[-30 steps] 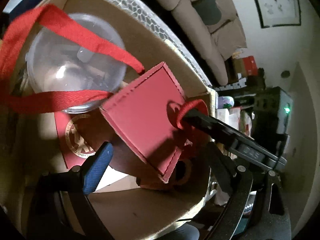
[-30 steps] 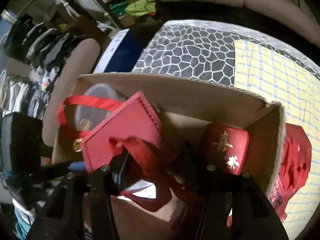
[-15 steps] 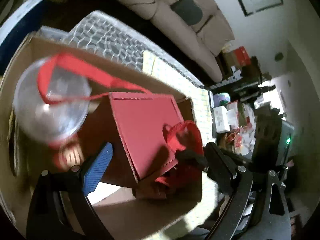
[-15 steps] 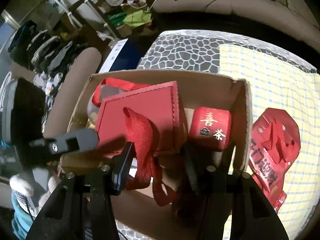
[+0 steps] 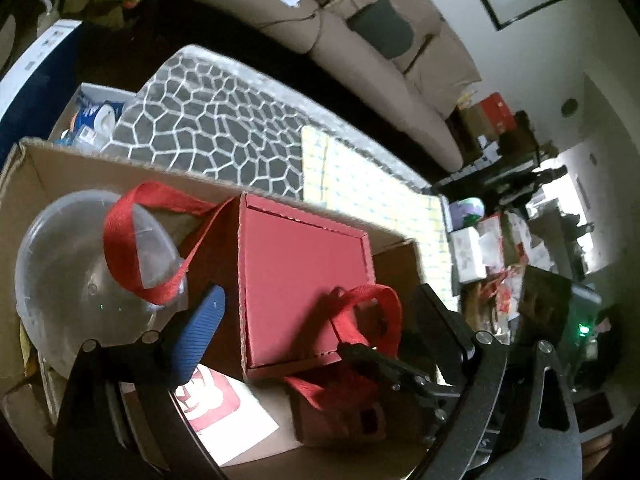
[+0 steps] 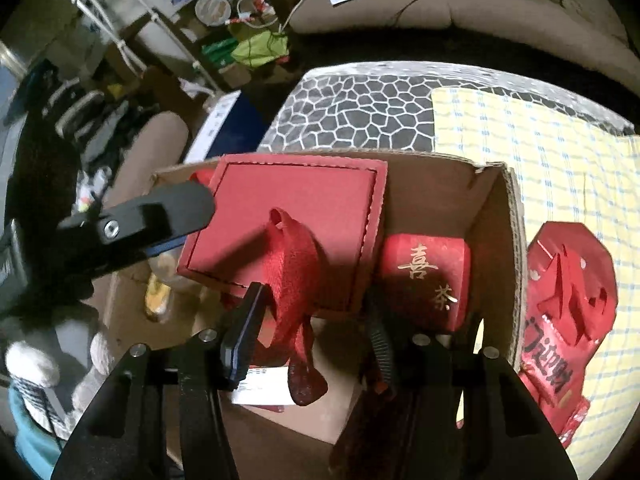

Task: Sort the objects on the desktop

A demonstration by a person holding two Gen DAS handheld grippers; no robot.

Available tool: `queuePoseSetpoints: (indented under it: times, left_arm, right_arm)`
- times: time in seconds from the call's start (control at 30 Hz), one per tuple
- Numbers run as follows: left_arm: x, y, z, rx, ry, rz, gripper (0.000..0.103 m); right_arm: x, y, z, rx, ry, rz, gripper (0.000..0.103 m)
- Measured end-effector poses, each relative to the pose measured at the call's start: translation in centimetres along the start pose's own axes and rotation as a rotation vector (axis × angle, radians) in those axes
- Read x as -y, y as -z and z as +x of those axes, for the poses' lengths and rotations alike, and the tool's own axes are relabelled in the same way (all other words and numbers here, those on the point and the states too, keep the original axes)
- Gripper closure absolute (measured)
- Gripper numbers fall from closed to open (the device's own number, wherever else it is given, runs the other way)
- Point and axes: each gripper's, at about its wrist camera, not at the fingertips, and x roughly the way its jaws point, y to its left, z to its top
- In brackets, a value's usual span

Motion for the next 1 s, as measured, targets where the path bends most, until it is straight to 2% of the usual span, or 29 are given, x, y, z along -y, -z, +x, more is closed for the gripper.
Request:
queuePoseSetpoints:
  times: [0.13, 0.3, 0.5, 0.57, 0.7, 0.77, 0.87, 0.9, 0.93, 1.0]
  left_arm:
    - [-0.5, 0.4, 1.0, -0.025, -0.033, 0.014, 0.01]
    - [-0.8, 0.3, -0.6, -0.031, 0.051, -0.006, 0.01]
    - [-0.7, 0.8, -5.0, 0.007, 0.063, 0.011, 0.009]
    - [-1.1, 1.4, -6.0, -0.004, 0.063, 0.003, 0.009]
    - [-1.5, 3.1, -8.4, -0.007, 0.083, -0.001, 0.007]
    - [-1.6, 4.0, -9.5, 0.002, 0.096, -0.005, 0.004]
    - [-2.2, 5.0, -11.1, 0.017, 0.119, -0.027, 0.003]
    - [-2.5, 5.4, -11.5, 0.021, 0.124, -0.035, 0.003]
    - [-2.7, 5.7, -11.7, 0.02, 0.122, -0.04, 0.003]
    - [-3.0, 6.1, -12.0, 0.013, 0.114, -0.045, 0.003]
  right_arm:
    - [-0.1, 0.2, 1.5, -0.036, 0.031, -0.003, 0.05]
    - [-0.2, 0.3, 1.6, -0.031, 0.054, 0.007, 0.049]
    - [-0.3, 0.6, -1.2, 0.024, 0.098, -0.013, 0.033]
    - [-0.3, 0.8, -2.4, 0.038, 0.087, -0.007, 0.033]
    - [-1.1, 1.6, -4.5, 0.04, 0.005, -0.001, 0.03]
    - [-2.0, 2.2, -5.1, 0.026, -0.018, -0.019, 0.03]
    - [-4.0, 3.2, -3.8, -0.075, -0.051, -0.066, 0.03]
    - [-4.6, 3.5, -3.0, -0.111, -0.039, -0.085, 0.033]
    - [-5.4, 3.9, -1.9, -0.146, -0.007, -0.107, 0.04]
    - [-5.9, 4.3, -0.8, -0.168, 0.01, -0.105, 0.048]
